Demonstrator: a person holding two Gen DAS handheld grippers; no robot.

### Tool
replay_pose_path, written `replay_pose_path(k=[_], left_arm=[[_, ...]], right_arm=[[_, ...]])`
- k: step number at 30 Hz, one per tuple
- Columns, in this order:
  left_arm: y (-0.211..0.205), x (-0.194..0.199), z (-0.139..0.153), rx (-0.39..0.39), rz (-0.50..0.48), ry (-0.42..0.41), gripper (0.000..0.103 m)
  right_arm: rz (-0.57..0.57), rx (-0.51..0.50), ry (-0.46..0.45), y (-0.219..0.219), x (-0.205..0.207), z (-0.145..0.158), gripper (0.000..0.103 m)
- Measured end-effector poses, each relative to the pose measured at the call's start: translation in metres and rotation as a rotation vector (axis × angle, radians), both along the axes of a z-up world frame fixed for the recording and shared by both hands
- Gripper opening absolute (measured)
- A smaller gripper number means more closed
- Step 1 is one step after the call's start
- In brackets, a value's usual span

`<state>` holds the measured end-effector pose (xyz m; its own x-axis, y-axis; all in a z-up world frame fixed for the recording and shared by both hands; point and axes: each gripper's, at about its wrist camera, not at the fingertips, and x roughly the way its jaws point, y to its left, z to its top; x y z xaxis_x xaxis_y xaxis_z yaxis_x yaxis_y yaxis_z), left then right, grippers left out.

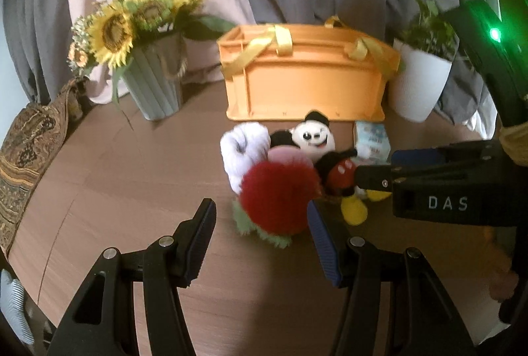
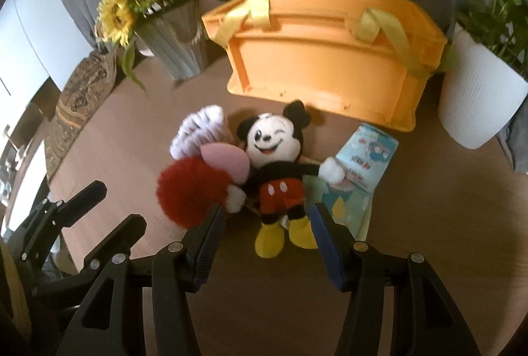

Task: Organize soft objects
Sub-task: 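Grasp the Mickey Mouse plush with the right gripper while the left tool approaches the red pompom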

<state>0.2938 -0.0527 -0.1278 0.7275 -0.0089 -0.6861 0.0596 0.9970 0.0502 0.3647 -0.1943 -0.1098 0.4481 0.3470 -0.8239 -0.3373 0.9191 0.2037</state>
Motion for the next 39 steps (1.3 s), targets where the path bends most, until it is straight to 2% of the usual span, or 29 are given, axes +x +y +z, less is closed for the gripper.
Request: replay_pose_path(k=[8,19,39], left_arm=[[-0.004,0.010,-0.024,0.028,-0.021,0.030,0.057],[-0.002,0.031,-0.044,0.018,-0.063,0.056,0.057],[0.003,0.064,-0.058,-0.043,-0.085,0.074,0.057]], right_arm=[[0.008,-0.005,0.008,0.001,0.008,-0.018,0.056],[-0.002,0.006,0.030,0.009,0.028,-0.035,0.056],[0.017,0.021,0.107,0.022,0.053,-0.064,0.055]])
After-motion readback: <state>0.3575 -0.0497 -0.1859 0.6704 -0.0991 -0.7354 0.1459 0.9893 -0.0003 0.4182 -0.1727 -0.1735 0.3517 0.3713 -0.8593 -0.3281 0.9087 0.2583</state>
